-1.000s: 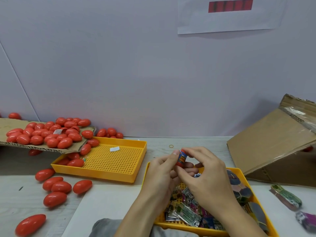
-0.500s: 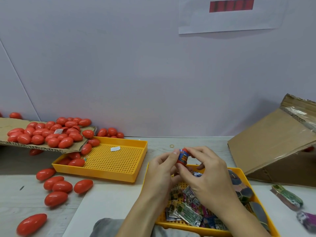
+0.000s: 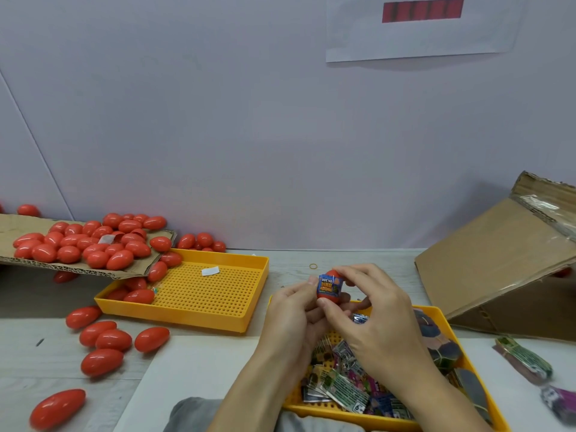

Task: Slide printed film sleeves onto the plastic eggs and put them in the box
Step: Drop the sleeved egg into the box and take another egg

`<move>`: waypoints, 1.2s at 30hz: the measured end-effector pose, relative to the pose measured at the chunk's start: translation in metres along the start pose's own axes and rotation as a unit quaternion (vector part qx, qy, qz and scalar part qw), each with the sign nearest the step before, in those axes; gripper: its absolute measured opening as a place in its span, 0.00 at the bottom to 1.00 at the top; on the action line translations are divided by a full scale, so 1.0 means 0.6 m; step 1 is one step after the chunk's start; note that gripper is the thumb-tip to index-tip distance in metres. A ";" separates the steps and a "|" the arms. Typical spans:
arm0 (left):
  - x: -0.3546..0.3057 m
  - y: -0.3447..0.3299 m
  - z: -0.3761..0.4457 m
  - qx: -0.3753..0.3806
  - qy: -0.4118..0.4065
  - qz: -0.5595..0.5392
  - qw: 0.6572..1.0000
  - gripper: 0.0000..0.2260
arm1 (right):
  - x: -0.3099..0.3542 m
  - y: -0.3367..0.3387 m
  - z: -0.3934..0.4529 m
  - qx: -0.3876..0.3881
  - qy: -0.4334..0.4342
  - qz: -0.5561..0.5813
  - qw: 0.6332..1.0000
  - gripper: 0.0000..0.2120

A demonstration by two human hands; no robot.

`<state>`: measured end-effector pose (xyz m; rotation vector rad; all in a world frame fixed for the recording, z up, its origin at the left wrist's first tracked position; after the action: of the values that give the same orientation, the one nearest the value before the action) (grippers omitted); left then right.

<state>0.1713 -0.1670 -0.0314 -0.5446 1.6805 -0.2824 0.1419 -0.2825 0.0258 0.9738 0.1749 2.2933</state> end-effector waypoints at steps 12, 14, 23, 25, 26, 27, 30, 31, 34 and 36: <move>-0.008 -0.006 -0.004 0.014 -0.026 0.026 0.999 0.12 | -0.002 -0.001 0.001 0.003 0.009 -0.030 1.000 0.18; -0.009 -0.007 -0.005 0.014 -0.027 0.025 0.999 0.12 | -0.002 -0.001 0.000 0.000 0.009 -0.024 1.000 0.19; -0.003 -0.006 -0.010 0.014 0.017 -0.023 0.999 0.15 | 0.001 0.001 -0.003 0.002 -0.001 0.037 0.999 0.20; -0.003 -0.007 -0.009 0.018 0.009 -0.019 1.000 0.16 | 0.002 0.002 -0.002 0.000 0.003 0.028 1.000 0.20; -0.004 -0.008 -0.009 0.022 0.004 -0.015 1.000 0.16 | 0.002 0.002 -0.002 -0.002 0.004 0.023 1.000 0.20; -0.007 -0.010 -0.011 0.028 -0.003 -0.005 1.000 0.16 | 0.002 0.002 -0.002 -0.003 0.006 0.019 1.000 0.19; -0.008 -0.014 -0.012 0.045 -0.020 0.022 0.999 0.15 | -0.001 0.002 -0.001 -0.008 0.003 0.020 1.000 0.19; -0.007 -0.016 -0.012 0.050 -0.020 0.024 0.998 0.14 | -0.002 0.002 -0.001 -0.009 0.000 0.023 1.000 0.19; -0.007 -0.019 -0.013 0.058 -0.018 0.026 0.998 0.14 | -0.002 0.002 0.000 -0.012 -0.004 0.030 0.999 0.17; -0.007 -0.020 -0.014 0.058 -0.015 0.022 0.998 0.15 | -0.003 0.003 0.000 -0.010 -0.008 0.039 0.999 0.17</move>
<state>0.1656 -0.1762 -0.0201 -0.4229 1.6346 -0.3352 0.1419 -0.2848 0.0253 1.0045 0.1091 2.3526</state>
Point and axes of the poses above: each hand's wrist, its own z-axis towards the middle knuckle, its own y-axis out of the back of the hand, x = y × z, the point moved 9 cm from there along z, towards the middle knuckle, and after that the axes turned 13 degrees about -x, right-handed, at the moved point
